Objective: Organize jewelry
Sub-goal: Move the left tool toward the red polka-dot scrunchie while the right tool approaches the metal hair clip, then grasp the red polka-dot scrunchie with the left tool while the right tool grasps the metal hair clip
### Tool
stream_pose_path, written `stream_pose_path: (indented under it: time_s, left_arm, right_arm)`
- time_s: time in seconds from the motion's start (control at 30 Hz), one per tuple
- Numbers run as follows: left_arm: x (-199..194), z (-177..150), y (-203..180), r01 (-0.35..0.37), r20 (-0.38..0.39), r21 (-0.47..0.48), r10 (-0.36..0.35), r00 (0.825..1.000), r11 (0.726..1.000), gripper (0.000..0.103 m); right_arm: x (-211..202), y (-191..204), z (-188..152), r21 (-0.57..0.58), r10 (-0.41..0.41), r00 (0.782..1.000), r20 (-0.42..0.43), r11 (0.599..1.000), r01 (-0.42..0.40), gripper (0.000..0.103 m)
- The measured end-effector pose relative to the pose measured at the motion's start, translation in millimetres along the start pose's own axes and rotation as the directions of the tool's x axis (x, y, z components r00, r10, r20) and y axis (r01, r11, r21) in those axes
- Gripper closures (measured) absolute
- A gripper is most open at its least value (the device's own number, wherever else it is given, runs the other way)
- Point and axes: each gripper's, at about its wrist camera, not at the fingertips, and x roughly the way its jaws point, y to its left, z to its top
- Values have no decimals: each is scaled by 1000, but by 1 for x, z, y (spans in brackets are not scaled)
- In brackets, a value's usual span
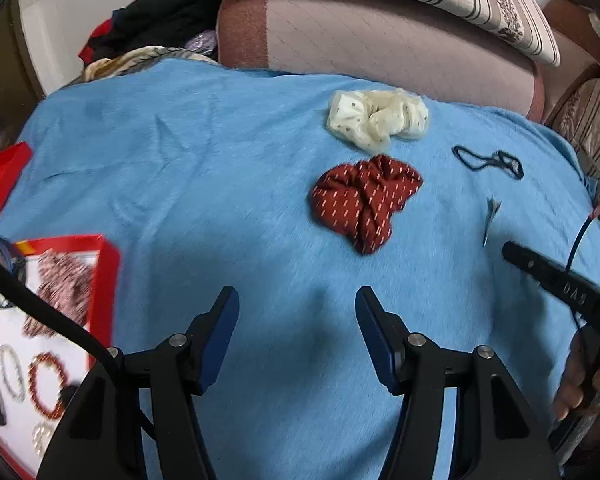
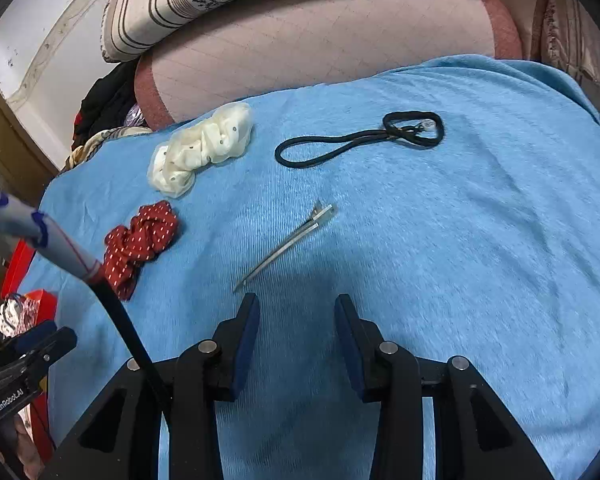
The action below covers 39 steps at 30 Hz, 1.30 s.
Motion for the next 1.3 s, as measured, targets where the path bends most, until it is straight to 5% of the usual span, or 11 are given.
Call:
stream_pose_path:
  time_s: [0.53,0.7,0.73,0.8,0.87,1.3]
  left_arm:
    - [52,41,-15,176,15,-52,-175,984,983,44]
    - [63,38,-29,149,-6,-19,-150,989,989,44]
    - [64,37,-31,141,-12,-8,-141,990,990,45]
    - [65,35,-34,114,-25,14,-114,993,993,87]
    - [64,34,-35,109,-37,19,-109,993,994,90]
    - [-19,3,-34,63,41,28,-64,997,998,91]
  right_arm:
    - [25,7,22,-14,15,1000,17,1000,-15,60]
    - [32,18,26,-56,-33,999,24,998,34,61]
    - [34,22,26,-75,-56,998,30,995,58,61]
    - [36,28,25,-111,-91,995,36,989,94,84]
    - [37,30,25,-132,-101,994,32,986,104,99]
    - [-26,21,-1,-71,-43,998,46,996,47,99]
